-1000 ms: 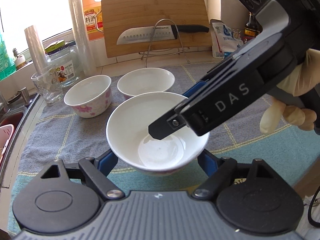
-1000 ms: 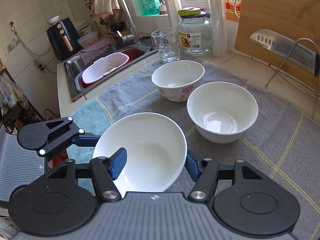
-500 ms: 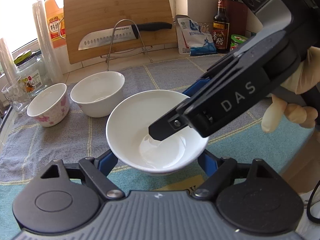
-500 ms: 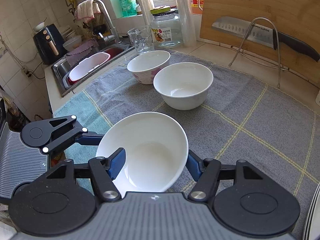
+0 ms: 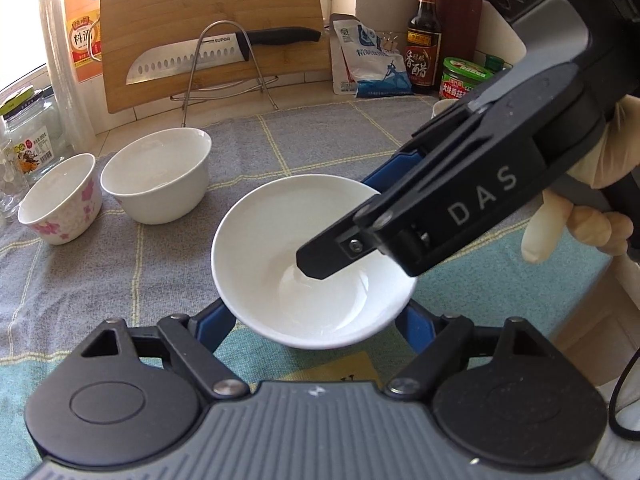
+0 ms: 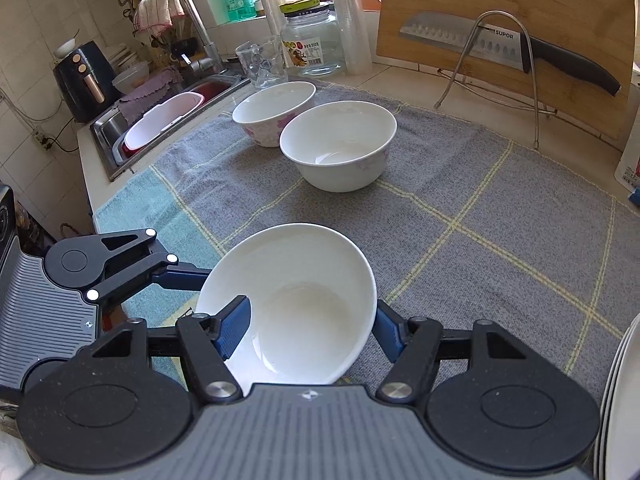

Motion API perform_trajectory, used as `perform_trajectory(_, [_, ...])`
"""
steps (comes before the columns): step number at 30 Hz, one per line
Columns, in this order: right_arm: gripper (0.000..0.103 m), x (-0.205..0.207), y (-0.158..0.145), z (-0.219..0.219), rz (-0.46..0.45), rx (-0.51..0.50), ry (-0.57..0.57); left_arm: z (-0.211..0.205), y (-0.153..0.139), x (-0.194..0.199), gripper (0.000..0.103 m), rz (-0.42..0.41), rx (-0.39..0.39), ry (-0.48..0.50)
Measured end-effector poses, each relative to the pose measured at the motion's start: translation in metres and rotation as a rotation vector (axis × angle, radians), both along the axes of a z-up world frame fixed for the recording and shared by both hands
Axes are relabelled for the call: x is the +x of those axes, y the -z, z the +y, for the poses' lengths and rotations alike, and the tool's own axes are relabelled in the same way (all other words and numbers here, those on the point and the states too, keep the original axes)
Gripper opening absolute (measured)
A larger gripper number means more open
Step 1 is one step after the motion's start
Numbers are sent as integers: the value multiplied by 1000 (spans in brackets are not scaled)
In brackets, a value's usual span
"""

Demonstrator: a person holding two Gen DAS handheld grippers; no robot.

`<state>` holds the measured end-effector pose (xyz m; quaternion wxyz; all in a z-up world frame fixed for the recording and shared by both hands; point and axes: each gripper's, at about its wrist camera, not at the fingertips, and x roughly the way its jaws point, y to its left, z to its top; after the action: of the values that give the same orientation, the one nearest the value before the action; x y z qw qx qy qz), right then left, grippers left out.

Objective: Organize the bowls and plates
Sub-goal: 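Lift the plain white bowl with the right gripper and carry it across the mat, then lower the white bowl onto the mat and open the right gripper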

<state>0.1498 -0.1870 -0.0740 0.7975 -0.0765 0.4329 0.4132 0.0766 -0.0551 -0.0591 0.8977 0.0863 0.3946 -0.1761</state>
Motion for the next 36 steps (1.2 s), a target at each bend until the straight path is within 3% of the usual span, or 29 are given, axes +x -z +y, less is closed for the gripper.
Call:
perform_trajectory(6, [74, 2, 3, -2, 13, 8, 11, 0, 1, 2, 87, 8, -13, 8])
perform_trajectory(8, [83, 3, 3, -2, 12, 13, 15, 1, 1, 3, 88, 7, -23, 17])
perform_trajectory(10, [97, 3, 1, -2, 4, 24, 13, 2, -1, 2, 97, 0, -33, 26])
perform_trajectory(13, [101, 3, -2, 0, -14, 26, 13, 4, -1, 3, 97, 8, -41, 29])
perform_trajectory(23, [103, 7, -7, 7, -68, 4, 8, 28, -15, -8, 97, -1, -53, -34])
perform_trajectory(36, [103, 27, -22, 16, -144, 0, -1, 68, -36, 15, 97, -129, -5, -205])
